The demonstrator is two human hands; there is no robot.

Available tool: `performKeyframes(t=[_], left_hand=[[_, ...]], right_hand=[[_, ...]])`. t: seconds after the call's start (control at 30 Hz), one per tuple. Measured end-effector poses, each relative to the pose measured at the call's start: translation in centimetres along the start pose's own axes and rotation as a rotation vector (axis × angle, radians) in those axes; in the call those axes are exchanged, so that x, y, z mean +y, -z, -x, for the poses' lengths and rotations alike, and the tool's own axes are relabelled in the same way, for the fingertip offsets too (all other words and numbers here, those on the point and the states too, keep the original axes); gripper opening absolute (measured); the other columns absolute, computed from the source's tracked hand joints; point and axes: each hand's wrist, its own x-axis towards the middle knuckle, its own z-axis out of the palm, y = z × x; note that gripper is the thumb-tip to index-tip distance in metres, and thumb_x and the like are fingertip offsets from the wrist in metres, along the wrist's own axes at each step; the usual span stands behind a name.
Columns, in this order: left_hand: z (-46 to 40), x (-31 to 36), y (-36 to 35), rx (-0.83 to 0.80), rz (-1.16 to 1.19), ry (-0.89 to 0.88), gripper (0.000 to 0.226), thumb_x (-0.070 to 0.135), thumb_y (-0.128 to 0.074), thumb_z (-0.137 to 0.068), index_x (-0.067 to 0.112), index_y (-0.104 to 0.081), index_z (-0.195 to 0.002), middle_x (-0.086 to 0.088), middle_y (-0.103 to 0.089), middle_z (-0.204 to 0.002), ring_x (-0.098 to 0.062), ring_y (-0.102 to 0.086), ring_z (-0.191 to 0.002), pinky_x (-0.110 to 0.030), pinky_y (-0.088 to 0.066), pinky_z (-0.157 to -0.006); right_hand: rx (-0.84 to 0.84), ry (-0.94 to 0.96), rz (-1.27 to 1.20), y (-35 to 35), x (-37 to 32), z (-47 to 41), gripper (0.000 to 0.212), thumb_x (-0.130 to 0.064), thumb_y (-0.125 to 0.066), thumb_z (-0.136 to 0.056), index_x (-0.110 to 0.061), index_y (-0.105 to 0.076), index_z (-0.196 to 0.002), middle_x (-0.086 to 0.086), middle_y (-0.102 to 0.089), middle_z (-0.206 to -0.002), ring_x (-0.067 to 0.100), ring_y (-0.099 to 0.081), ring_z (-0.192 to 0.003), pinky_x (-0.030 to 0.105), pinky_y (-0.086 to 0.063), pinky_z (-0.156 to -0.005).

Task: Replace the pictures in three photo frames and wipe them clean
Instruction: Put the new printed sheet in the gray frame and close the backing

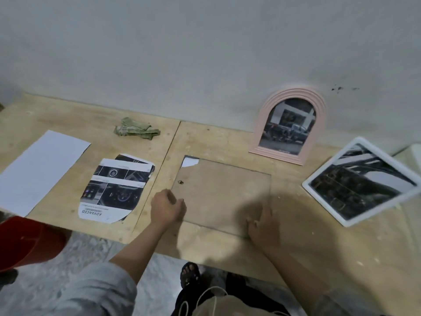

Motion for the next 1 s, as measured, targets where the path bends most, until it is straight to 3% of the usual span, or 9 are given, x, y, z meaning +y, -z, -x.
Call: performKeyframes(t=[0.17, 0.3, 0.47, 0.6, 0.67, 0.73, 0.8, 0.9, 1.0], left_hand=[[-1.5, 1.1, 0.0, -0.035, 0.103, 0.261, 0.021, 0.024, -0.072, -0.08, 0.009, -0.059, -0.075, -0.012, -0.063, -0.08, -0.034, -0.062, -0.089, -0.034, -0.047, -0.077], [-1.0, 2.5, 1.9, -0.093, 0.392, 0.266, 0.013, 0.009, -0.067, -0.084, 0.007, -0.058, -0.093, -0.009, -0.062, -0.081, -0.025, -0.06, -0.074, -0.029, -0.047, -0.065], [1.3, 5.9, 7.0, -0.136, 0.74, 0.068, 0.019, 0.0, -0.062, -0.087, 0.016, -0.053, -0.094, 0.003, -0.068, -0.069, -0.009, -0.058, -0.058, -0.024, -0.046, -0.058], [3.7, 10.0, 10.6, 0.027, 0.901, -0.086, 0.025, -0.006, -0.058, -0.087, 0.018, -0.055, -0.093, 0.01, -0.072, -0.065, -0.001, -0.063, -0.055, -0.023, -0.049, -0.055], [4.7, 12.1, 11.7, 0.119, 0.902, -0.168, 0.027, -0.008, -0.059, -0.086, 0.018, -0.056, -0.091, 0.008, -0.073, -0.068, -0.001, -0.063, -0.059, -0.023, -0.051, -0.059], [5.9, 13.8, 12.2, 0.222, 0.833, -0.266, 0.027, -0.005, -0.062, -0.085, 0.021, -0.057, -0.092, 0.004, -0.073, -0.08, -0.002, -0.066, -0.068, -0.019, -0.053, -0.065], [7.3, 15.2, 12.1, 0.347, 0.663, -0.389, 0.023, 0.006, -0.064, -0.082, 0.024, -0.059, -0.095, 0.007, -0.071, -0.09, -0.001, -0.067, -0.077, -0.017, -0.053, -0.071], [8.7, 16.8, 10.8, 0.515, 0.375, -0.579, 0.033, 0.004, -0.056, -0.076, 0.016, -0.063, -0.105, 0.014, -0.068, -0.085, -0.001, -0.063, -0.071, -0.007, -0.043, -0.06], [9.1, 17.8, 8.8, 0.63, 0.154, -0.688, 0.039, -0.001, -0.055, -0.073, 0.009, -0.06, -0.11, -0.002, -0.071, -0.081, -0.021, -0.064, -0.059, -0.019, -0.04, -0.05]], right_hand=[[0.024, -0.159, -0.17, 0.9, -1.3, -0.9, 0.073, -0.026, -0.064, -0.083, -0.01, -0.028, -0.144, 0.021, -0.035, -0.139, 0.038, -0.032, -0.128, 0.04, -0.034, -0.099], [0.05, -0.238, -0.28, 1.5, -2.0, -2.4, 0.068, -0.02, -0.064, -0.077, -0.011, -0.035, -0.138, 0.018, -0.038, -0.136, 0.037, -0.034, -0.127, 0.045, -0.038, -0.103], [0.109, -0.172, -0.513, 3.0, -3.6, -4.7, 0.055, -0.031, -0.073, -0.067, -0.012, -0.058, -0.116, 0.015, -0.063, -0.112, 0.034, -0.058, -0.106, 0.042, -0.048, -0.092], [-0.054, -0.084, -0.629, 2.4, -5.2, -8.8, 0.07, -0.055, -0.064, -0.059, -0.026, -0.054, -0.122, 0.0, -0.062, -0.121, 0.018, -0.06, -0.107, 0.041, -0.049, -0.096], [-0.094, -0.016, -0.69, 4.7, -9.6, -7.4, 0.056, -0.045, -0.067, -0.073, -0.023, -0.056, -0.123, 0.001, -0.06, -0.125, 0.015, -0.059, -0.108, 0.033, -0.048, -0.094], [-0.212, 0.086, -0.792, 6.7, -13.7, -6.3, 0.038, -0.032, -0.063, -0.088, -0.019, -0.056, -0.122, 0.001, -0.06, -0.121, 0.013, -0.06, -0.101, 0.025, -0.045, -0.08], [-0.42, 0.195, -0.894, 8.9, -17.2, -4.6, 0.041, -0.045, -0.062, -0.086, -0.022, -0.057, -0.12, -0.003, -0.062, -0.114, 0.012, -0.064, -0.094, 0.024, -0.041, -0.072], [-0.589, 0.346, -0.937, 12.0, -20.3, -2.2, 0.077, -0.07, -0.066, -0.067, -0.018, -0.056, -0.123, -0.003, -0.066, -0.113, 0.025, -0.066, -0.099, 0.037, -0.045, -0.085], [-0.58, 0.379, -0.963, 14.1, -21.0, -1.0, 0.059, -0.057, -0.063, -0.078, -0.008, -0.06, -0.112, 0.008, -0.07, -0.108, 0.028, -0.068, -0.097, 0.047, -0.047, -0.093]])
